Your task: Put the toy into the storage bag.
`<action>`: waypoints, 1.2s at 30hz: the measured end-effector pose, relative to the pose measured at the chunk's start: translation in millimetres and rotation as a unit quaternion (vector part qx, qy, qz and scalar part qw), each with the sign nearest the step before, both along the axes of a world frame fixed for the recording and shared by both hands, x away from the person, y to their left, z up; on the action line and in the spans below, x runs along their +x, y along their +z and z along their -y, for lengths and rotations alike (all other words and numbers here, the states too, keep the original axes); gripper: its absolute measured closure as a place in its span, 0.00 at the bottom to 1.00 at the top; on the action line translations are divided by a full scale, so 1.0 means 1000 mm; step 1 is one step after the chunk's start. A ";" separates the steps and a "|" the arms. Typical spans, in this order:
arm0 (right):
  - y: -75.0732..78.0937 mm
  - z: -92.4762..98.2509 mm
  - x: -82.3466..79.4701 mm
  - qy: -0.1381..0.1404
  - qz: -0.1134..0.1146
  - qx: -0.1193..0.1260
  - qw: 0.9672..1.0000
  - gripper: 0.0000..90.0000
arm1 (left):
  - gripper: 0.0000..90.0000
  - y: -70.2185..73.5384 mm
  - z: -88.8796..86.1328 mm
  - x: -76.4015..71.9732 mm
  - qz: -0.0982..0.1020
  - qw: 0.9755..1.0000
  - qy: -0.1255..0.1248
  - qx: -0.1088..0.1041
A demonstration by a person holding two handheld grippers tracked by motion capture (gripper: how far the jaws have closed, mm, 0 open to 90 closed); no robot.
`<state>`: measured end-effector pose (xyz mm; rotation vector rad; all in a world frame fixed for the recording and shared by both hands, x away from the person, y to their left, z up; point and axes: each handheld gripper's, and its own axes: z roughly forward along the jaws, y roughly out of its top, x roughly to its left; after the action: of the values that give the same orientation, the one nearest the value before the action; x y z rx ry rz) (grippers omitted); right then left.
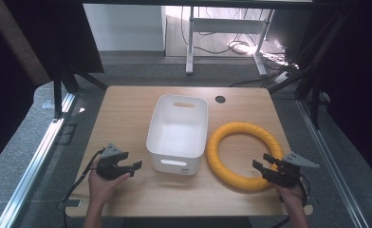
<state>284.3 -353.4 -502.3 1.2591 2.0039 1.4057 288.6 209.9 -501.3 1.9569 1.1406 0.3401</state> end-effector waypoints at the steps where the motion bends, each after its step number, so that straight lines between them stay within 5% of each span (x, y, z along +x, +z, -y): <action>1: 0.000 0.000 0.000 0.000 0.000 0.000 1.000 0.41 | 0.32 0.000 0.000 0.000 0.000 1.000 0.000 0.000; 10: 0.014 0.012 -0.006 -0.002 0.017 -0.020 1.000 0.40 | 0.31 0.003 0.006 0.000 0.003 1.000 -0.018 -0.002; 15: 0.024 0.009 -0.009 0.010 0.021 -0.032 0.999 0.39 | 0.32 0.008 0.002 -0.004 0.003 1.000 -0.008 -0.010; 22: 0.022 -0.004 -0.006 0.028 0.005 -0.056 0.998 0.39 | 0.32 0.006 0.005 -0.002 -0.004 1.000 -0.017 -0.014; 26: 0.029 -0.017 0.000 0.056 -0.008 -0.062 0.996 0.39 | 0.32 0.007 0.008 -0.002 -0.002 1.000 -0.023 0.002; 28: 0.041 -0.030 0.004 0.085 -0.027 -0.105 0.990 0.39 | 0.32 0.008 0.008 -0.002 -0.001 1.000 -0.028 0.002; 30: 0.046 -0.034 0.006 0.097 -0.034 -0.122 0.987 0.39 | 0.32 0.008 0.008 -0.002 -0.001 1.000 -0.027 0.003; 33: 0.058 -0.047 0.014 0.138 -0.059 -0.162 0.975 0.38 | 0.32 0.009 0.007 -0.002 -0.002 1.000 -0.024 0.001; 34: 0.063 -0.056 0.020 0.160 -0.073 -0.190 0.966 0.38 | 0.31 0.009 0.007 -0.002 -0.002 1.000 -0.023 -0.002; 35: 0.063 -0.056 0.020 0.160 -0.073 -0.190 0.966 0.38 | 0.31 0.009 0.008 -0.002 -0.002 1.000 -0.022 -0.002; 36: 0.065 -0.060 0.021 0.168 -0.081 -0.198 0.962 0.37 | 0.32 0.010 0.008 -0.002 -0.001 1.000 -0.023 -0.002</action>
<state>305.5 -293.6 -437.6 0.9116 2.5444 0.9781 286.7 202.2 -491.8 1.9772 1.0950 0.3117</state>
